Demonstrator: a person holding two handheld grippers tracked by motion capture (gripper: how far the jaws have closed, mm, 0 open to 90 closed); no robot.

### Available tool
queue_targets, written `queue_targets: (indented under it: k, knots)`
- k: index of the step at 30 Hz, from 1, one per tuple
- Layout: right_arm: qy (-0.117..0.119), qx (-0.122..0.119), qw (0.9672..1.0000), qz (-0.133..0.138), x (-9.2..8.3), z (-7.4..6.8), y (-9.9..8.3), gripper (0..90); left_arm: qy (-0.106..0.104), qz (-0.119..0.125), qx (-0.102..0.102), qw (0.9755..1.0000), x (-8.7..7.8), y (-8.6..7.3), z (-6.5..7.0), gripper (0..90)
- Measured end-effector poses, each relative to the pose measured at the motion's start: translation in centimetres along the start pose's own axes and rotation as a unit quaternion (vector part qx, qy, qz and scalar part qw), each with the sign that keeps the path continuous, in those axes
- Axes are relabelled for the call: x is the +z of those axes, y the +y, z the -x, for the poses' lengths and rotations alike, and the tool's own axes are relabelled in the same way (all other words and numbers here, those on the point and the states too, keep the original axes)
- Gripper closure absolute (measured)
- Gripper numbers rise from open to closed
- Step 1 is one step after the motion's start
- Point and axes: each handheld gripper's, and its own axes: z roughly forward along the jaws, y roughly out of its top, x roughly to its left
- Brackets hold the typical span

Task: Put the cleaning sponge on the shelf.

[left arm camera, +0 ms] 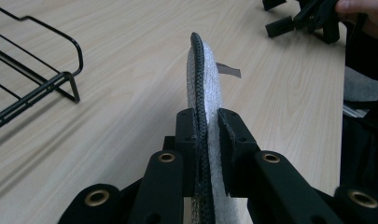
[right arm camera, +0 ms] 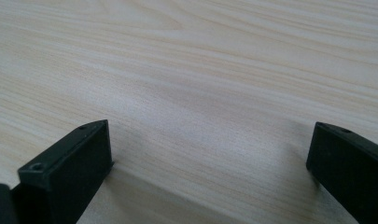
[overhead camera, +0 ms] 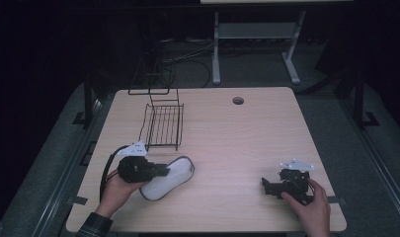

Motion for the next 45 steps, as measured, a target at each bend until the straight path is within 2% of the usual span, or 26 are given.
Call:
queue_targets:
  k: [6,16,21,24,45]
  knots:
    - [0.0,0.0,1.0,0.0,0.0,0.0,0.0,0.0,-0.001,0.012,0.001,0.9999,-0.4,0.7,-0.1,78.7]
    - [0.0,0.0,1.0,0.0,0.0,0.0,0.0,0.0,0.0,0.03,-0.004,0.9995,-1.0,2.5,-1.2,78.5]
    - [0.0,0.0,1.0,0.0,0.0,0.0,0.0,0.0,0.008,0.04,-0.005,0.9992,-1.5,3.3,-1.7,78.5]
    - [0.0,0.0,1.0,0.0,0.0,0.0,0.0,0.0,0.017,0.038,-0.003,0.9991,-1.8,3.7,-2.1,78.6]
    - [-0.001,0.0,1.0,0.0,0.0,0.0,0.0,0.0,0.032,0.053,-0.012,0.998,-2.7,5.5,-6.0,78.6]
